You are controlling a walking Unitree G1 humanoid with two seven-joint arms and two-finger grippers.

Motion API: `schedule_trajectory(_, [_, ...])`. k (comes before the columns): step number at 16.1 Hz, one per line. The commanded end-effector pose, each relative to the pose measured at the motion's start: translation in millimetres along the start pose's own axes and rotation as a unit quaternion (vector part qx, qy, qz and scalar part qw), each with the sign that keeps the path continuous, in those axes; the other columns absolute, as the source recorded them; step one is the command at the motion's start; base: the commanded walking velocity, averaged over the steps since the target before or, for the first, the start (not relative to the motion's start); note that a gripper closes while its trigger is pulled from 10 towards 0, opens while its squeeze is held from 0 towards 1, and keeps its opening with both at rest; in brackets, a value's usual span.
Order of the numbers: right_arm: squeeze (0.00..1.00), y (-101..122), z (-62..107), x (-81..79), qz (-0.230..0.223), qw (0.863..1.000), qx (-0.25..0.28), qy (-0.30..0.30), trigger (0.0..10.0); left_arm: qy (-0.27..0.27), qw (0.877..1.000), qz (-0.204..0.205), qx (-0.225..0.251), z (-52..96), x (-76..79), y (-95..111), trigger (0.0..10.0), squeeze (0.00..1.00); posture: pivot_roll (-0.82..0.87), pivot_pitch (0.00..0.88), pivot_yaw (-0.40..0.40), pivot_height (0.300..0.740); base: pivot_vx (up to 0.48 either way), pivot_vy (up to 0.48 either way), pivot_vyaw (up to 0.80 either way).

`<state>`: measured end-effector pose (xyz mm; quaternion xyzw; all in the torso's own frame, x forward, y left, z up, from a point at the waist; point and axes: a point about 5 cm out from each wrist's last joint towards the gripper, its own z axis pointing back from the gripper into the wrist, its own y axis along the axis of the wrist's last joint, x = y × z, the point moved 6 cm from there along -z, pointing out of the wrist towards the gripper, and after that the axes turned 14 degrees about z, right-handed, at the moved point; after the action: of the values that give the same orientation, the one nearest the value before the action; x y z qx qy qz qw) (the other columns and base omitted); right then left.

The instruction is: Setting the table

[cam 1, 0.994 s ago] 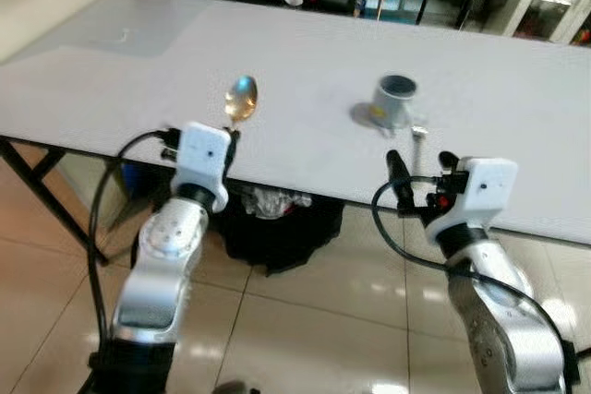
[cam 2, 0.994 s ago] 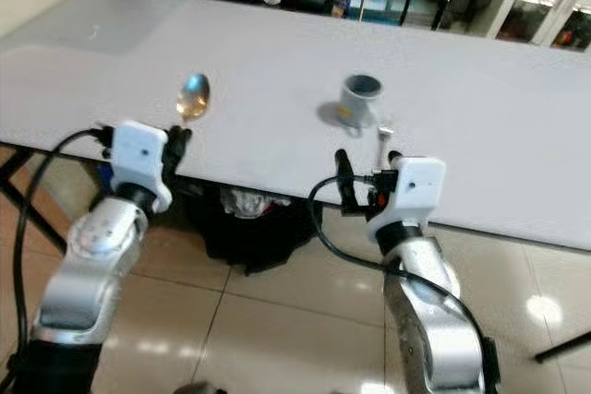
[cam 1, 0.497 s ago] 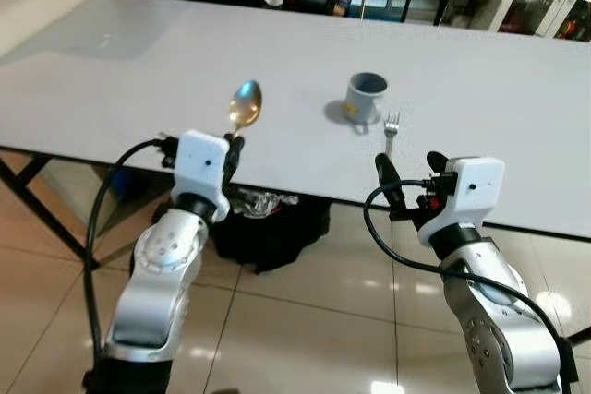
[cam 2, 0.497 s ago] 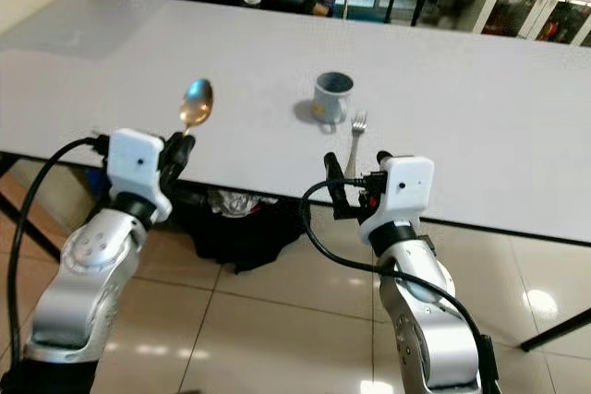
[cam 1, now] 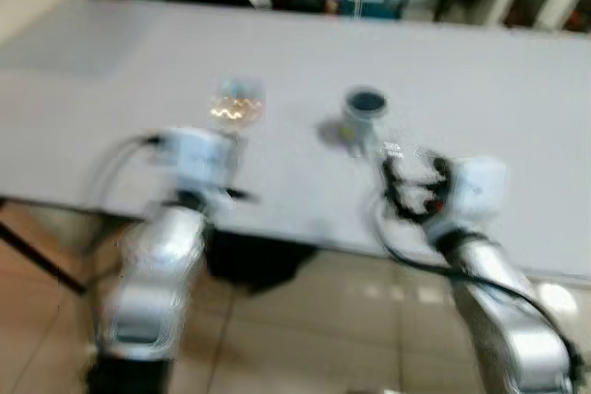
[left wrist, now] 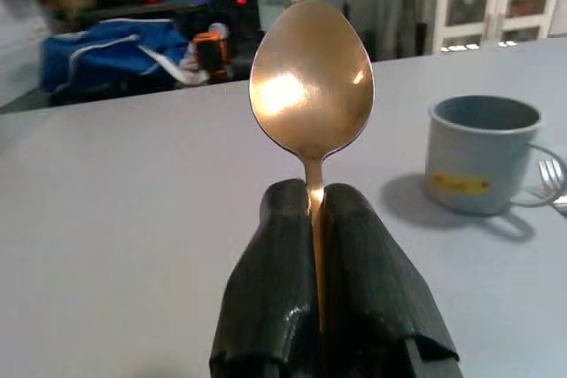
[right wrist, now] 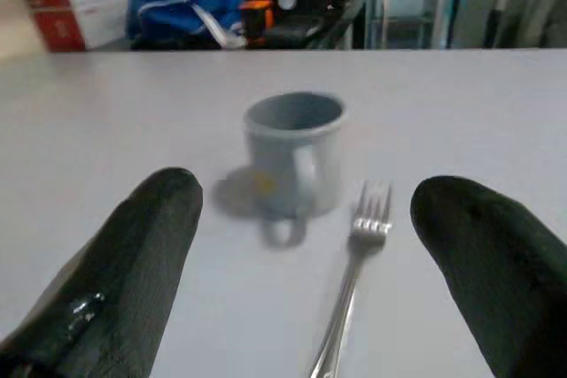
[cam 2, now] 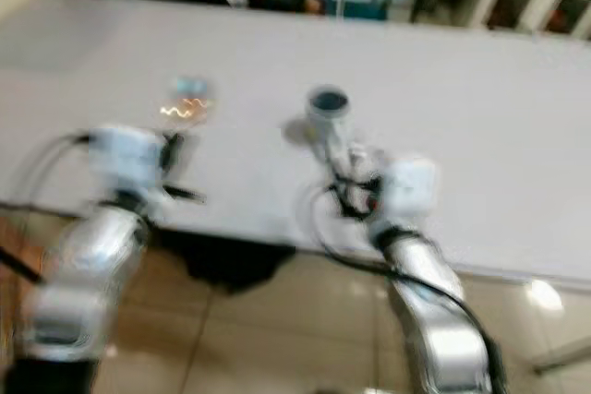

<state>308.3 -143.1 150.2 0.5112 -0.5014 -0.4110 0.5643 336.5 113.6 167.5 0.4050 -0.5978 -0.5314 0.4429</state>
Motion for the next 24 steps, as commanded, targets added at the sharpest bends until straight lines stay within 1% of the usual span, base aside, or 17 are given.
schedule_trajectory(1, [0.00, 13, -3.4, -14.1, -0.011, 0.999, 0.022, 0.022, 10.0, 0.024, 1.000, -0.015, 0.010, 2.1, -18.0, 8, 10.0, 0.00, 0.04, 0.078, -0.003, 0.740, 0.480, 0.000, -0.80])
schedule_trajectory(4, [0.00, 13, -3.2, -12.4, -0.003, 0.999, 0.021, 0.025, 10.0, 0.023, 1.000, -0.010, 0.012, 1.9, -14.4, 9, 10.0, 0.00, 0.04, 0.078, -0.001, 0.740, 0.285, 0.000, 0.00])
schedule_trajectory(6, [0.00, 10, -2.6, -10.5, -0.001, 0.999, 0.016, 0.031, 10.0, 0.027, 0.999, -0.027, -0.019, 5.4, -14.9, -2, 10.0, 0.00, 0.05, 0.077, -0.007, 0.740, 0.000, 0.000, 0.00])
schedule_trajectory(8, [0.00, 10, -0.4, -13.4, -0.002, 0.999, 0.011, 0.046, 10.0, 0.018, 0.997, -0.048, -0.053, 8.8, -17.8, -15, 10.0, 0.00, 0.05, 0.075, -0.016, 0.740, 0.000, 0.000, 0.00])
schedule_trajectory(10, [0.00, 11, 5.0, -20.2, -0.014, 0.997, 0.009, 0.074, 10.0, 0.026, 0.993, -0.071, -0.096, 9.3, -28.1, -31, 10.0, 0.00, 0.05, 0.076, -0.019, 0.740, 0.000, 0.000, 0.00])
schedule_trajectory(11, [0.00, 17, 13.7, -30.5, -0.028, 0.992, 0.021, 0.120, 10.0, 0.015, 0.991, -0.077, -0.113, 7.9, -27.4, -36, 10.0, 0.00, 0.05, 0.076, -0.019, 0.740, 0.000, 0.000, 0.00])
schedule_trajectory(12, [0.00, 19, 21.7, -38.6, -0.026, 0.987, 0.025, 0.159, 10.0, 0.000, 0.989, -0.076, -0.130, 6.3, -25.1, -41, 10.0, 0.00, 0.05, 0.073, -0.013, 0.740, 0.000, 0.000, 0.00])
schedule_trajectory(13, [0.00, 18, 26.0, -41.9, -0.018, 0.983, 0.023, 0.180, 10.0, -0.011, 0.988, -0.065, -0.143, 3.8, -22.2, -44, 10.0, 0.00, 0.05, 0.073, -0.013, 0.740, 0.000, 0.000, 0.00])
schedule_trajectory(14, [0.00, 18, 27.6, -43.5, -0.012, 0.981, 0.022, 0.193, 10.0, -0.032, 0.987, -0.062, -0.147, -2.7, -17.5, -46, 10.0, 0.00, 0.05, 0.074, -0.006, 0.740, 0.000, 0.000, 0.00])
schedule_trajectory(15, [0.00, 18, 28.0, -43.7, -0.010, 0.980, 0.022, 0.197, 10.0, -0.038, 0.986, -0.065, -0.147, -5.7, -16.5, -47, 10.0, 0.00, 0.05, 0.074, -0.006, 0.740, 0.000, 0.000, 0.00])
schedule_trajectory(16, [0.00, 20, 29.9, -45.6, -0.002, 0.978, 0.021, 0.210, 10.0, -0.049, 0.985, -0.073, -0.148, -13.3, -17.2, -48, 10.0, 0.00, 0.04, 0.073, 0.004, 0.740, 0.000, 0.000, 0.00])
schedule_trajectory(18, [0.00, 20, 33.1, -46.7, 0.004, 0.975, 0.019, 0.219, 10.0, -0.038, 0.983, -0.091, -0.153, -19.6, -30.7, -50, 10.0, 0.00, 0.03, 0.073, 0.008, 0.740, 0.000, 0.000, 0.00])
schedule_trajectory(19, [0.00, 20, 35.0, -47.6, 0.004, 0.974, 0.017, 0.224, 10.0, -0.030, 0.984, -0.087, -0.155, -21.0, -37.4, -51, 10.0, 0.00, 0.03, 0.076, 0.011, 0.740, 0.000, 0.000, 0.00])
schedule_trajectory(21, [0.00, 15, 41.5, -52.9, 0.006, 0.969, 0.006, 0.245, 10.0, -0.020, 0.983, -0.048, -0.174, -22.9, -44.3, -57, 10.0, 0.00, 0.03, 0.074, 0.010, 0.740, 0.000, 0.000, 0.00])
schedule_trajectory(22, [0.00, 14, 42.4, -54.2, 0.008, 0.968, 0.004, 0.251, 10.0, -0.012, 0.983, -0.031, -0.183, -24.4, -44.3, -61, 10.0, 0.00, 0.03, 0.072, 0.010, 0.740, 0.000, 0.000, 0.00])
schedule_trajectory(23, [0.00, 14, 42.8, -54.6, 0.009, 0.967, 0.003, 0.253, 10.0, -0.011, 0.983, -0.026, -0.183, -25.8, -44.0, -62, 10.0, 0.00, 0.03, 0.071, 0.011, 0.740, 0.000, 0.000, 0.00])
schedule_trajectory(24, [0.00, 14, 42.6, -55.6, 0.015, 0.966, 0.004, 0.258, 10.0, 0.000, 0.982, -0.012, -0.191, -28.0, -40.1, -67, 10.0, 0.00, 0.03, 0.069, 0.010, 0.740, 0.000, 0.000, 0.00])
